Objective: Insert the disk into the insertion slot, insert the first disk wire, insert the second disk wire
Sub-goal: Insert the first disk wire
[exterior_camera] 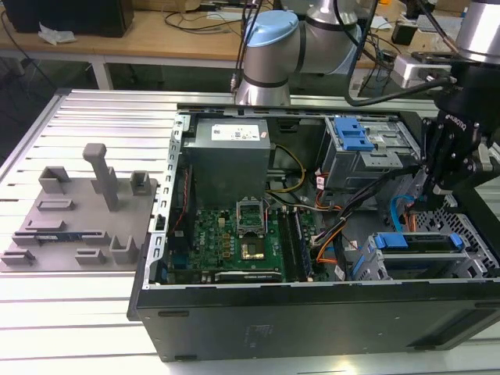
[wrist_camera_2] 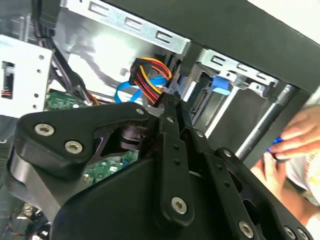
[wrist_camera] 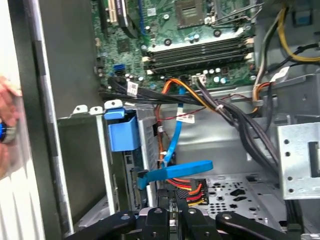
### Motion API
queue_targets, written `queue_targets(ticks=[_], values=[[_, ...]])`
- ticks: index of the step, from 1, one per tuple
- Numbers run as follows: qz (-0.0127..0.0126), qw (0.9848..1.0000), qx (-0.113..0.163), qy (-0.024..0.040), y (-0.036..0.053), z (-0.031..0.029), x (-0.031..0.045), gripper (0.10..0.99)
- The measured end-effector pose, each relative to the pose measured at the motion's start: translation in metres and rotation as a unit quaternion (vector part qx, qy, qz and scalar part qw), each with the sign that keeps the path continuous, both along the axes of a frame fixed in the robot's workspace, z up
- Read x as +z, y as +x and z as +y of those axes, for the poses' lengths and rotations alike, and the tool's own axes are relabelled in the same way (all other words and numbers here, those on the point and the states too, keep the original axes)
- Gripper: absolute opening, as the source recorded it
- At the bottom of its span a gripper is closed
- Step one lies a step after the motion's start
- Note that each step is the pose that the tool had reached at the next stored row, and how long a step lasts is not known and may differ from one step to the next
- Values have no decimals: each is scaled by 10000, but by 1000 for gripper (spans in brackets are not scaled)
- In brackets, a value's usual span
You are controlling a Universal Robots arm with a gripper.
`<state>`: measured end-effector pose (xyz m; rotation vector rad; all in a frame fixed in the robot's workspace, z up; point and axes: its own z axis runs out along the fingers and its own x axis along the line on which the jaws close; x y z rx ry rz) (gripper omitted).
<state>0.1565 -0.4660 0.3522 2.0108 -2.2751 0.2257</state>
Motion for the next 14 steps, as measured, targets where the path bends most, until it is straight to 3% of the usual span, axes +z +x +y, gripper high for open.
queue_targets(ticks=[2,3,4,7,11,14], values=[[37,9999,3,136,1,-14,1,165],[77,9998,7,195,2,-23,8,165],[100,9997,8,211,6,-28,17,165],[127,9997,8,216,13,-31,20,165],[241,9995,6,220,116,-39,24,165],[249,9994,5,221,118,-39,24,165]])
